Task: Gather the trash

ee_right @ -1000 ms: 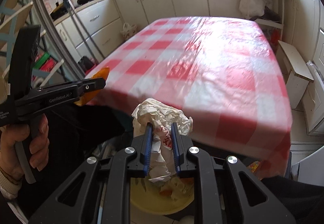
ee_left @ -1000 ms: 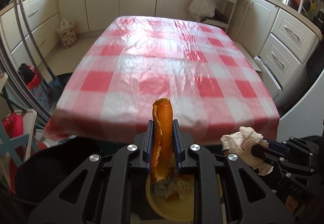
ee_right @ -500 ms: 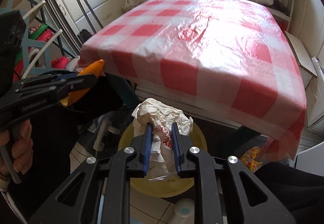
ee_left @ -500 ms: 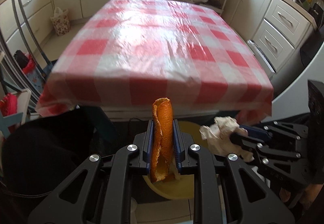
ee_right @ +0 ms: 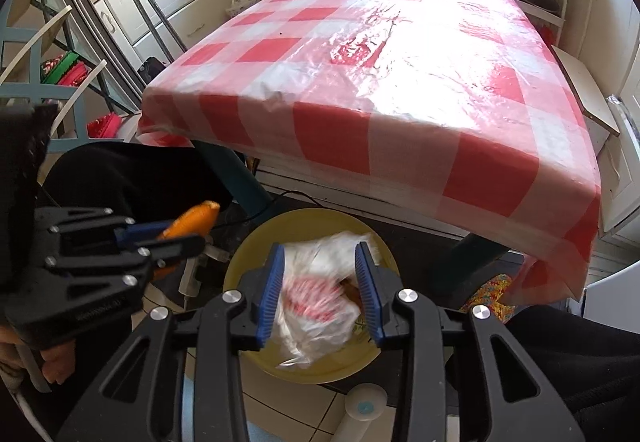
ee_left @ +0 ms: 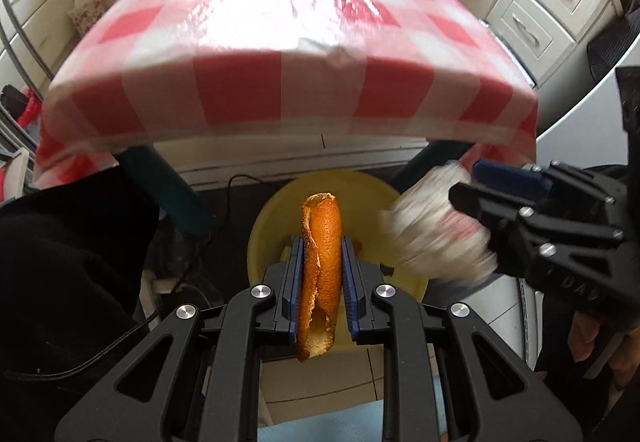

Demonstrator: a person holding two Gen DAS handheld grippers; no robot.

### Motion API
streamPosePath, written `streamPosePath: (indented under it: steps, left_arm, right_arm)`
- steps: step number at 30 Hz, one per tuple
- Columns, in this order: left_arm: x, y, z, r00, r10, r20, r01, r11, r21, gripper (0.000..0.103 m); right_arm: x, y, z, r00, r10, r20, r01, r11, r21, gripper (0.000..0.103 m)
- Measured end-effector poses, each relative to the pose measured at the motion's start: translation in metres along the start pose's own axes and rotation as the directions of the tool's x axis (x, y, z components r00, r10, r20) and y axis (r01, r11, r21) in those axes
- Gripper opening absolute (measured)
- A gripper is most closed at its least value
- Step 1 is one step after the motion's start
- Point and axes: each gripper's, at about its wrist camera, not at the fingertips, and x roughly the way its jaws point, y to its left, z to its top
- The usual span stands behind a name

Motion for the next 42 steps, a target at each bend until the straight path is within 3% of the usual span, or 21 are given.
streamPosePath:
  steps: [3, 6, 12, 15, 18, 20, 22, 27, 33, 38, 42]
  left_arm:
    - [0.006, 0.000, -0.003, 1.000, 0.001, -0.025, -0.001, 1.000, 0.000, 0.018]
    - [0.012, -0.003, -0.004, 0.999, 0.003, -0.053, -0.003, 1.000, 0.009, 0.019]
    - [0.017, -0.004, -0.006, 0.997, 0.023, -0.071, -0.022, 1.000, 0.016, 0.039]
    - [0.015, -0.001, -0.006, 0.998, 0.025, -0.066, -0.024, 1.000, 0.008, 0.042]
    - [0.009, -0.002, -0.005, 0.998, 0.050, -0.035, -0.049, 0.999, 0.016, 0.046]
    - [0.004, -0.002, -0.003, 0.998, 0.060, -0.002, -0.060, 0.998, 0.022, 0.052]
    - [-0.007, -0.004, -0.001, 0.994, 0.088, 0.060, -0.090, 0.996, 0.026, 0.063]
    - [-0.040, -0.006, 0.004, 0.962, 0.160, 0.223, -0.168, 0.986, 0.015, 0.078]
    - [-0.086, -0.009, 0.009, 0.894, 0.198, 0.403, -0.203, 0.979, -0.031, 0.089]
    - [-0.123, -0.017, 0.008, 0.844, 0.196, 0.499, -0.207, 0.978, -0.034, 0.096]
    - [-0.148, -0.024, 0.004, 0.815, 0.193, 0.546, -0.212, 0.977, -0.029, 0.096]
  right_arm:
    - [0.003, 0.003, 0.000, 1.000, 0.008, -0.014, -0.008, 1.000, -0.002, 0.046]
    - [0.000, 0.005, 0.000, 1.000, 0.007, 0.003, -0.007, 1.000, -0.006, 0.046]
    - [-0.009, -0.001, 0.004, 0.999, 0.000, 0.053, -0.002, 1.000, 0.029, 0.047]
    - [-0.017, -0.002, 0.005, 0.995, -0.005, 0.098, 0.001, 0.999, 0.044, 0.050]
    - [-0.027, -0.003, 0.007, 0.988, -0.020, 0.155, 0.011, 0.998, 0.054, 0.054]
    - [-0.035, -0.004, 0.008, 0.981, -0.036, 0.191, 0.025, 0.998, 0.058, 0.056]
    - [-0.043, -0.004, 0.009, 0.969, -0.070, 0.237, 0.057, 0.996, 0.062, 0.065]
    - [-0.064, -0.002, 0.008, 0.929, -0.151, 0.337, 0.132, 0.988, 0.078, 0.078]
    - [-0.097, -0.002, 0.006, 0.857, -0.251, 0.449, 0.206, 0.967, 0.147, 0.089]
    - [-0.132, 0.010, 0.002, 0.789, -0.321, 0.524, 0.242, 0.946, 0.214, 0.096]
    - [-0.151, 0.028, 0.004, 0.769, -0.329, 0.547, 0.261, 0.944, 0.201, 0.096]
